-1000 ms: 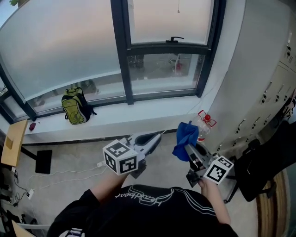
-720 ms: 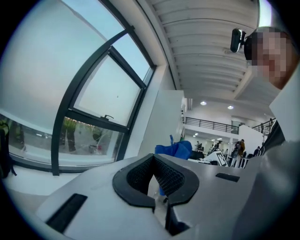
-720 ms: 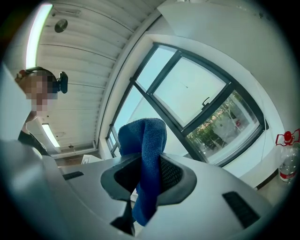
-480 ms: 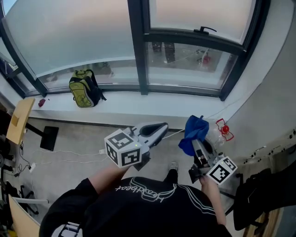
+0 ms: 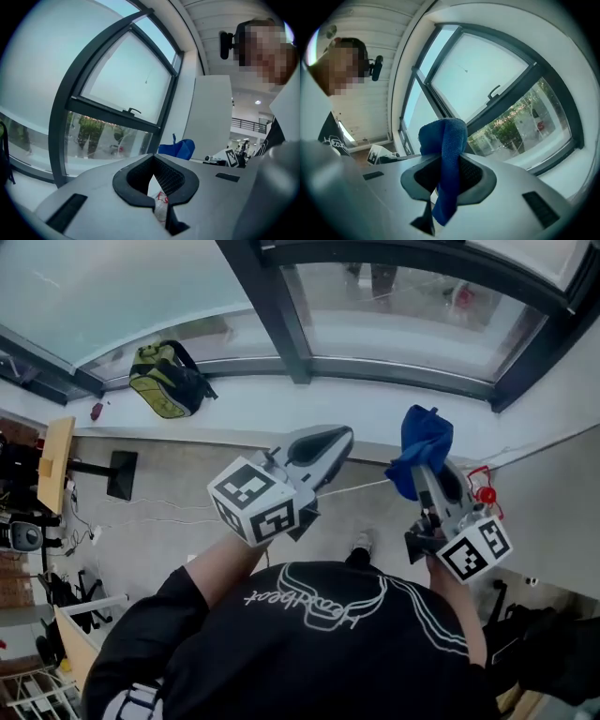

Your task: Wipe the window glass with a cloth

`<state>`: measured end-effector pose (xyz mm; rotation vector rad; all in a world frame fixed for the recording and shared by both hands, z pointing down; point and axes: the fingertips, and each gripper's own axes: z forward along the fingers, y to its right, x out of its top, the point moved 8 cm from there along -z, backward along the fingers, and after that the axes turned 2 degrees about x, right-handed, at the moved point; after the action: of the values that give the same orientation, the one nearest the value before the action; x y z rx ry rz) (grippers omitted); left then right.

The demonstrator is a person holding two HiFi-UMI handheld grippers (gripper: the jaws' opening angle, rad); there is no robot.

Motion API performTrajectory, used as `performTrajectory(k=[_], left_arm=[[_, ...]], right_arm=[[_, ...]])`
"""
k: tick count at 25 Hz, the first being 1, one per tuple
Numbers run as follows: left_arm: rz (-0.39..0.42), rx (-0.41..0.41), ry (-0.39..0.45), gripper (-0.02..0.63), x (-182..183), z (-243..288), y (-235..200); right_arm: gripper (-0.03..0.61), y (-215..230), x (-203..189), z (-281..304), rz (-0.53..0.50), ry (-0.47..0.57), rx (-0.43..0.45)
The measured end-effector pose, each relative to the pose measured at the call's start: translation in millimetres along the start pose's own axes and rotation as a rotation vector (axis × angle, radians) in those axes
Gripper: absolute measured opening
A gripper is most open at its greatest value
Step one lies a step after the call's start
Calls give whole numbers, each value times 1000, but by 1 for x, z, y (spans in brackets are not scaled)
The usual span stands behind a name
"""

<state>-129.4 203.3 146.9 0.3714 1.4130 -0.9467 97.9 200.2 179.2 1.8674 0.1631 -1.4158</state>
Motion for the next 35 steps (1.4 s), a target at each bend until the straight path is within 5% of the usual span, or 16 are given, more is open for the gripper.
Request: performTrajectory(k=[11,22,35], left_arm=[[-72,144,87,6,-8,34,-128],[-132,196,122,6,3,64,-284],[-118,216,102,6,12,92,-379]], right_arm=[[63,51,-18,143,-243,-17,78],[63,104,-43,310,-277,-29,118],[63,156,-75,445,-272,31,140]])
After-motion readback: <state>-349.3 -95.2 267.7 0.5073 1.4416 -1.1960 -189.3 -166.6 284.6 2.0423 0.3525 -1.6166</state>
